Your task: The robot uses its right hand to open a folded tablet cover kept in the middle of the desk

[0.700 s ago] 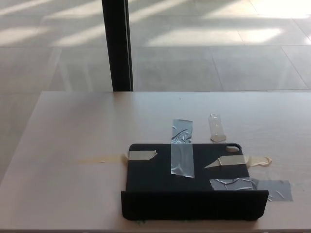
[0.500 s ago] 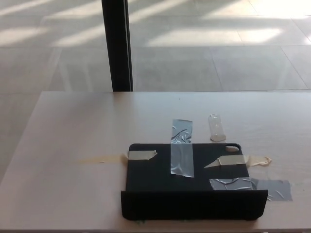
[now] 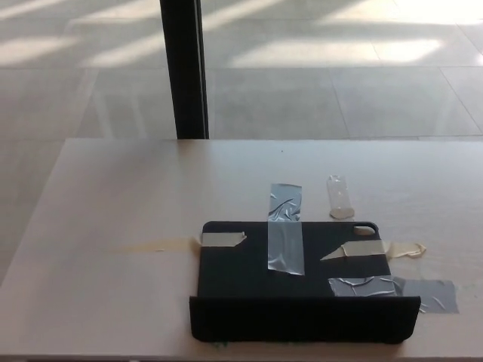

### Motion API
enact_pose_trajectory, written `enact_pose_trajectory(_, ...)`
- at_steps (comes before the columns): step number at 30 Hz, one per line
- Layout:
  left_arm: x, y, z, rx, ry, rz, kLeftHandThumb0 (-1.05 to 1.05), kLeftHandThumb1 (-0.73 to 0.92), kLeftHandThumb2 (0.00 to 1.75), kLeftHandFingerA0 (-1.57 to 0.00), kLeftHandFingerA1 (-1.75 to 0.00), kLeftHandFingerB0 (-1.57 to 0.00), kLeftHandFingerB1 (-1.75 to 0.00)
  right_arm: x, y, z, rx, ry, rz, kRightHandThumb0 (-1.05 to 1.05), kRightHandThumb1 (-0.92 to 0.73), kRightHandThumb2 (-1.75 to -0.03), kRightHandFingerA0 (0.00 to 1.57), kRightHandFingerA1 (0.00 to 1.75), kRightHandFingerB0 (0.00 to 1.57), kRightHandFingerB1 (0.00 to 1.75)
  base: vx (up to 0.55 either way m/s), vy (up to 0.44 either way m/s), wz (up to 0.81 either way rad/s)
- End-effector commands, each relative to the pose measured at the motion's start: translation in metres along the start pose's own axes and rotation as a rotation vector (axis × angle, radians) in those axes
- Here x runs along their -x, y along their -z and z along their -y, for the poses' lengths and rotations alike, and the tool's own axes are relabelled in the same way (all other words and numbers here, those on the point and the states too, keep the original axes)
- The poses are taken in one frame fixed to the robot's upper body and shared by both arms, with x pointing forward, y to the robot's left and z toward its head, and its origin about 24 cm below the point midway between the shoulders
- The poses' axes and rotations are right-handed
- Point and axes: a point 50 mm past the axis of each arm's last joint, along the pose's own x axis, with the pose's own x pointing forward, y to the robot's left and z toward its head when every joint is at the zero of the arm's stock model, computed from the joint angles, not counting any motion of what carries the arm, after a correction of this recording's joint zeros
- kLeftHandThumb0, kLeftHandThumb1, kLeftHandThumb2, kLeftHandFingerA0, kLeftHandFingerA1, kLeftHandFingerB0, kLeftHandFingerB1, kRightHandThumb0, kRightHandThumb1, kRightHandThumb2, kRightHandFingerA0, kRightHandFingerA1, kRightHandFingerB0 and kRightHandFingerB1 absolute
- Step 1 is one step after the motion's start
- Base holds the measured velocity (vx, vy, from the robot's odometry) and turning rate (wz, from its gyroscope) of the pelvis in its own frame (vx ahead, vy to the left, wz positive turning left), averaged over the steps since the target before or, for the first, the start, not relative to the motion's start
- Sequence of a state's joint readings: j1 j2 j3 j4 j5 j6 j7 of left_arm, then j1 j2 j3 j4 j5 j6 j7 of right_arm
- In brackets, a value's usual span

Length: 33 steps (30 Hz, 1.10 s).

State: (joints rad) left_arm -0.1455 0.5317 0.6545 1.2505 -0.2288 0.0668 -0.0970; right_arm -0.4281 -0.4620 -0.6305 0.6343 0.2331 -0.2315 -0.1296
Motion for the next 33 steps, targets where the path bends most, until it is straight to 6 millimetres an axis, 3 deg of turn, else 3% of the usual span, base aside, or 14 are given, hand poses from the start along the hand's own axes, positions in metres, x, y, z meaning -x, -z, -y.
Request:
enact_pose_trajectory(1, 0.0, -0.009, -0.005, 0.038, -0.016, 0.001, -0.81, 0.86, 0.65, -0.72, -0.76, -0.55, -0.66, 0.012, -0.05, -0.069, 0.075, -0.369, 0.216, -0.83, -0.92, -0.7, 0.66, 0.53, 0.45, 0.39, 0.0, 0.0, 0.0)
enact_pose_trajectory(5, 0.0, -0.009, -0.004, 0.043, -0.009, 0.009, -0.81, 0.86, 0.65, -0.71, -0.75, -0.55, -0.66, 0.032, -0.058, -0.109, 0.14, -0.599, 0.273, -0.75, -0.89, -0.67, 0.65, 0.48, 0.44, 0.37, 0.0, 0.0, 0.0)
enact_pose_trajectory(7, 0.0, -0.009, -0.003, 0.046, -0.008, 0.004, -0.79, 0.87, 0.66, -0.71, -0.75, -0.55, -0.66, 0.042, -0.057, -0.118, 0.222, -0.67, 0.262, -0.81, -0.7, -1.07, 0.6, 0.58, 0.38, 0.49, 0.0, 0.0, 0.0)
enact_pose_trajectory(10, 0.0, -0.012, -0.004, 0.034, -0.006, 0.02, -0.8, 0.87, 0.66, -0.73, -0.77, -0.55, -0.67, 0.065, -0.051, -0.137, 0.298, -0.833, 0.261, -0.85, -0.87, -0.68, 0.74, 0.5, 0.44, 0.36, 0.0, 0.0, 0.0)
enact_pose_trajectory(11, 0.0, -0.013, -0.005, 0.041, -0.004, 0.025, -0.81, 0.87, 0.65, -0.72, -0.79, -0.54, -0.68, 0.072, -0.048, -0.142, 0.328, -0.892, 0.277, -0.84, -0.73, -1.09, 0.61, 0.62, 0.36, 0.5, 0.0, 0.0, 0.0)
enact_pose_trajectory(12, 0.0, -0.016, -0.005, 0.051, 0.0, 0.03, -0.8, 0.87, 0.66, -0.7, -0.78, -0.53, -0.67, 0.085, -0.042, -0.149, 0.379, -0.991, 0.302, -0.84, -0.9, -0.67, 0.68, 0.47, 0.42, 0.35, 0.0, 0.0, 0.0)
enact_pose_trajectory(14, 0.0, -0.017, -0.006, 0.052, -0.005, 0.027, -0.79, 0.87, 0.66, -0.69, -0.76, -0.54, -0.67, 0.096, -0.038, -0.153, 0.419, -1.057, 0.32, -0.76, -0.71, -1.07, 0.58, 0.61, 0.35, 0.51, 0.0, 0.0, 0.0)
enact_pose_trajectory(15, 0.0, -0.018, -0.006, 0.046, -0.009, 0.027, -0.77, 0.88, 0.67, -0.68, -0.75, -0.54, -0.66, 0.106, -0.033, -0.156, 0.451, -1.106, 0.33, -0.71, -0.87, -0.66, 0.65, 0.46, 0.39, 0.36, 0.0, 0.0, 0.0)
enact_pose_trajectory(16, 0.0, -0.018, -0.006, 0.035, -0.008, 0.029, -0.76, 0.9, 0.67, -0.7, -0.75, -0.54, -0.65, 0.114, -0.028, -0.158, 0.5, -1.16, 0.324, -0.73, -0.69, -1.05, 0.51, 0.58, 0.31, 0.5, 0.0, 0.0, 0.0)
enact_pose_trajectory(19, 0.0, -0.018, -0.006, 0.01, -0.007, 0.031, -0.77, 0.89, 0.67, -0.71, -0.75, -0.53, -0.65, 0.133, -0.017, -0.159, 0.605, -1.267, 0.299, -0.73, -0.86, -0.66, 0.61, 0.44, 0.39, 0.36, 0.0, 0.0, 0.0)
enact_pose_trajectory(21, 0.0, -0.02, -0.004, 0.015, -0.009, 0.031, -0.77, 0.88, 0.66, -0.73, -0.77, -0.54, -0.66, 0.147, -0.001, -0.161, 0.708, -1.372, 0.285, -0.74, -0.7, -1.06, 0.5, 0.59, 0.31, 0.49, 0.0, 0.0, 0.0)
enact_pose_trajectory(26, 0.0, -0.022, -0.004, 0.022, -0.006, 0.035, -0.77, 0.88, 0.66, -0.72, -0.78, -0.55, -0.68, 0.157, 0.009, -0.163, 0.761, -1.417, 0.288, -0.79, -0.9, -0.67, 0.58, 0.52, 0.37, 0.35, 0.0, 0.0, 0.0)
enact_pose_trajectory(27, 0.0, -0.021, -0.004, 0.018, -0.007, 0.035, -0.77, 0.88, 0.66, -0.73, -0.78, -0.55, -0.69, 0.16, 0.012, -0.164, 0.768, -1.435, 0.304, -0.8, -0.71, -1.08, 0.54, 0.61, 0.33, 0.5, 0.0, 0.0, 0.0)
enact_pose_trajectory(33, 0.0, -0.024, -0.009, 0.002, -0.023, 0.039, -0.76, 0.89, 0.66, -0.76, -0.77, -0.55, -0.68, 0.169, 0.014, -0.17, 0.892, -1.534, 0.461, -0.8, -0.74, -1.11, 0.52, 0.61, 0.34, 0.51, 0.0, 0.0, 0.0)
